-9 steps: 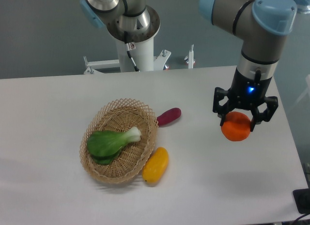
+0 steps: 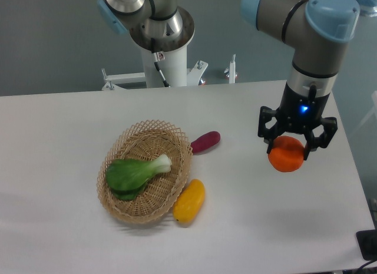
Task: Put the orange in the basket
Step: 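Carry the held orange over and lower it into the wicker basket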
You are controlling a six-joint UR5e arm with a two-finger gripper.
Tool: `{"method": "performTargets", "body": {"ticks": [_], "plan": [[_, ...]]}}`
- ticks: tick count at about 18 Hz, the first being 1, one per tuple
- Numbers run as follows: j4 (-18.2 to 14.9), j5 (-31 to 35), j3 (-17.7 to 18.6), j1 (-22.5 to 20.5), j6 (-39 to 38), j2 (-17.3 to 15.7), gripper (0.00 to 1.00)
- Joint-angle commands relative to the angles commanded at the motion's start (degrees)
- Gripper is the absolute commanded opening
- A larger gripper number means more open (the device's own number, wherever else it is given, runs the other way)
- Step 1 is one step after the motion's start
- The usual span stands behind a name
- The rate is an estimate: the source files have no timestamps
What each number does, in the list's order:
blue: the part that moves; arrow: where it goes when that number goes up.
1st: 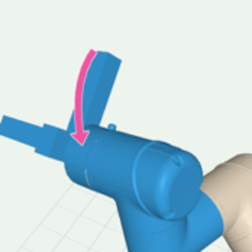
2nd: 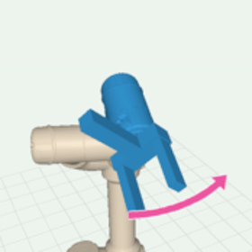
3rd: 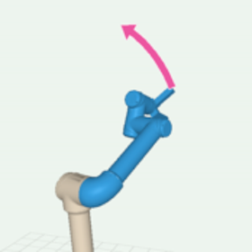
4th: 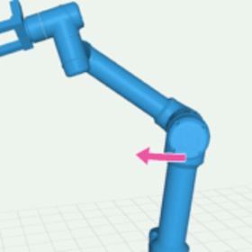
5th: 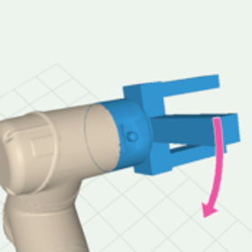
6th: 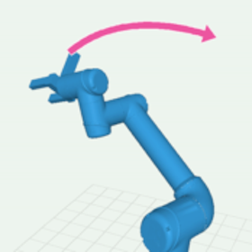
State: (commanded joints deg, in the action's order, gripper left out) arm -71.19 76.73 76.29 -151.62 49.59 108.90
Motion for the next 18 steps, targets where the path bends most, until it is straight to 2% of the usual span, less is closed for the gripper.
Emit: {"method": "performTargets", "body": {"ticks": [6,8,10,11,14,15,18], "plan": [[0.53,0.70,1.05,3.60,-11.76,-0.26,0.62],[0.79,0.62,3.85,4.57,-16.00,-1.75,0.62],[1.14,1.05,6.93,5.45,-16.71,-4.29,0.62],[0.79,1.84,7.73,6.67,-17.76,-4.74,0.62],[1.32,5.96,8.96,11.68,-31.62,-5.01,0.62],[2.10,7.98,9.75,15.18,-33.66,-4.66,0.62],[4.74,8.62,10.81,20.20,-37.01,-2.03,0.62]]}}
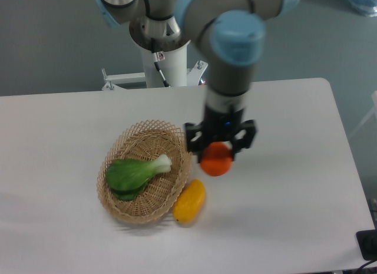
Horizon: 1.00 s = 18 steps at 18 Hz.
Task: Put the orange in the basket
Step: 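Carry the held orange over and lower it into the wicker basket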
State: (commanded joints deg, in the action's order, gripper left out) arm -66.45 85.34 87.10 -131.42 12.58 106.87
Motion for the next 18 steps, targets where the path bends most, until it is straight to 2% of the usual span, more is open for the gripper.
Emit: {"method": "performTargets", "body": {"ticks": [2,6,8,11,18], "plan": [[2.37,0.26,0.26,3.79,0.34,2.54,0.62],[10.18,0.61,1.58,6.43,0.08,7.12,0.62],[13.18,1.75,3.33,7.05,-0.01,8.53,0.62],[14.86,1.84,4.83,7.49,0.08,9.94,0.62],[14.77,1.84,6.85,9.60,0.34,10.03,0.62]]}}
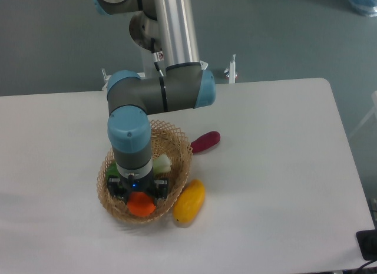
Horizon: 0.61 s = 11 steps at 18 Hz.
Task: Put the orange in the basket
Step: 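Open the gripper to release the orange inside the basket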
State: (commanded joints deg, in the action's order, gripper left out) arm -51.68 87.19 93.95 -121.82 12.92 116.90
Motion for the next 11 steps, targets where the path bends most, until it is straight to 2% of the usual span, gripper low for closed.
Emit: {"method": "performTargets", "body": {"ticks": [3,8,11], "plan": [[0.09,0.00,0.53,0.35,0.35,0.09,0.66],[0.09,0.00,0.27,0.35,0.53,0.26,0.92],[0.09,0.00,-0.08,0.35,0.62,-0.17,0.96]]}}
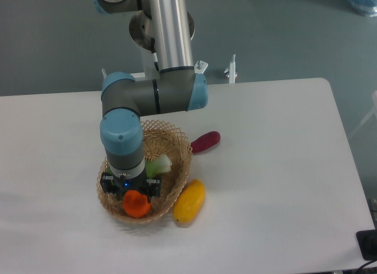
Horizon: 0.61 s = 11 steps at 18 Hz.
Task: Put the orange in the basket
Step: 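Open the gripper to release the orange inside the basket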
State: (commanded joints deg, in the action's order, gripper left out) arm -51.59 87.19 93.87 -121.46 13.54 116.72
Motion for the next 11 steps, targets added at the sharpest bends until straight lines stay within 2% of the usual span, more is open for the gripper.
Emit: {"method": "performTargets", "body": {"ticks": [3,8,11], "plan": [[-0.09,-0.09,-1.05,-0.09,0.26,-0.88,0.99],[-0.88,-0.09,-3.60,-0.79,0.35,-1.76,1.00],[-1.41,-0.09,-3.60,-1.93,4.91,-3.34,1.00]]}}
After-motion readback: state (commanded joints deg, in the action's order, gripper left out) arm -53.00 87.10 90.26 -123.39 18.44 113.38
